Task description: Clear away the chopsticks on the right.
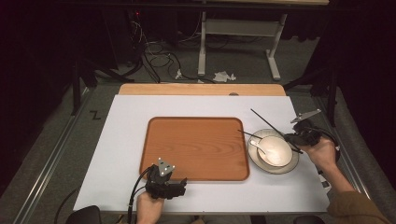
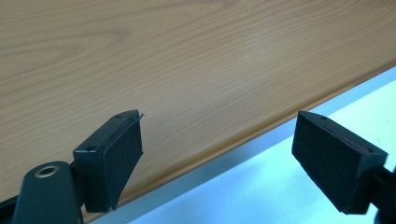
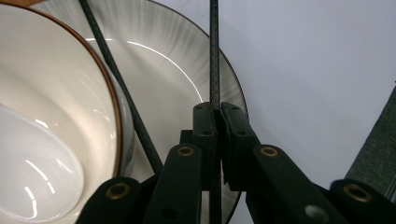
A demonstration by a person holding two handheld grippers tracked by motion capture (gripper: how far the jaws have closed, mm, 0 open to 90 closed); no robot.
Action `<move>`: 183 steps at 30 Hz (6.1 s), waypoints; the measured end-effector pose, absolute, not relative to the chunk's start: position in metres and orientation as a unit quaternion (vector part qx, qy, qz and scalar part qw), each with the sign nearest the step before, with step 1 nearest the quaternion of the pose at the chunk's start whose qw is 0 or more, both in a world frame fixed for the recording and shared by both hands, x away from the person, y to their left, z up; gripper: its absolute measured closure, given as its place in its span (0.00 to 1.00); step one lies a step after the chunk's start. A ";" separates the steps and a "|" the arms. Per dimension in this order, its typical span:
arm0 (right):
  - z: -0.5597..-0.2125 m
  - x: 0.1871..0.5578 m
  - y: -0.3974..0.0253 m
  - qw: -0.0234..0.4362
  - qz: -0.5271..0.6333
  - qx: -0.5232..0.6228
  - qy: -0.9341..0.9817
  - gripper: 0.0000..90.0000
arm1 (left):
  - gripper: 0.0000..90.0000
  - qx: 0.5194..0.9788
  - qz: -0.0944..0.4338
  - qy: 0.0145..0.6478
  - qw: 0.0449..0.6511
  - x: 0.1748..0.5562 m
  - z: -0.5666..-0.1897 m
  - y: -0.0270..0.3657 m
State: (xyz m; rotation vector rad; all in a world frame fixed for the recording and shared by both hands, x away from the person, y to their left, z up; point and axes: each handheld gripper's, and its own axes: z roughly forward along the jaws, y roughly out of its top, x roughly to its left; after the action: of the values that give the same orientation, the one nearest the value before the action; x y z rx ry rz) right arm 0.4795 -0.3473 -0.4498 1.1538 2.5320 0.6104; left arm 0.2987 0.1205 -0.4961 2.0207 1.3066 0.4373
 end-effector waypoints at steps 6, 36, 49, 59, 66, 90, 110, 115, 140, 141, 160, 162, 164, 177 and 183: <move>-0.435 0.466 -0.345 0.150 0.242 0.399 0.871 0.96 | 0.18 0.783 0.165 0.492 0.343 0.302 -0.495 0.116; -0.403 0.355 -0.293 0.178 0.306 0.378 0.856 0.96 | 0.18 0.826 0.129 0.415 0.359 0.336 -0.496 0.070; -0.424 0.343 -0.252 0.149 0.315 0.362 0.864 0.96 | 0.18 0.829 0.134 0.408 0.359 0.337 -0.495 0.066; -0.451 0.352 -0.210 0.132 0.301 0.355 0.875 0.96 | 0.18 0.829 0.138 0.405 0.360 0.335 -0.494 0.066; -0.464 0.363 -0.198 0.127 0.284 0.356 0.881 0.96 | 0.18 0.831 0.142 0.402 0.356 0.334 -0.494 0.067; -0.490 0.402 -0.175 0.115 0.244 0.359 0.893 0.95 | 0.18 0.808 0.161 0.444 0.351 0.317 -0.493 0.093; -0.490 0.406 -0.177 0.144 0.229 0.384 0.883 0.92 | 0.18 0.803 0.165 0.451 0.353 0.314 -0.492 0.098; -0.490 0.405 -0.178 0.141 0.234 0.384 0.882 0.85 | 0.18 0.805 0.162 0.448 0.352 0.314 -0.492 0.097; -0.448 0.367 -0.223 0.155 0.327 0.373 0.854 0.76 | 0.18 0.826 0.147 0.411 0.357 0.329 -0.494 0.073; -0.447 0.366 -0.227 0.158 0.331 0.376 0.851 0.76 | 0.18 0.827 0.145 0.409 0.358 0.329 -0.494 0.072; -0.415 0.358 -0.290 0.209 0.369 0.427 0.799 0.77 | 0.18 0.831 0.143 0.401 0.358 0.333 -0.493 0.066; -0.412 0.358 -0.298 0.219 0.369 0.434 0.792 0.78 | 0.18 0.833 0.144 0.399 0.356 0.333 -0.494 0.066; -0.411 0.360 -0.308 0.217 0.378 0.445 0.782 0.79 | 0.18 0.833 0.144 0.399 0.355 0.332 -0.494 0.066; -0.428 0.384 -0.351 0.220 0.335 0.504 0.765 0.82 | 0.18 0.826 0.150 0.416 0.349 0.328 -0.495 0.075; -0.440 0.397 -0.363 0.210 0.317 0.523 0.762 0.82 | 0.18 0.822 0.150 0.425 0.347 0.325 -0.495 0.080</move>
State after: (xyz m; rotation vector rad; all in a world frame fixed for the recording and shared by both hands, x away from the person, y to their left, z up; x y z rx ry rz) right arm 0.3975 -0.3628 -0.4401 1.4551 2.1193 0.8820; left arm 0.3249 0.0804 -0.4955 2.1325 1.1036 0.3902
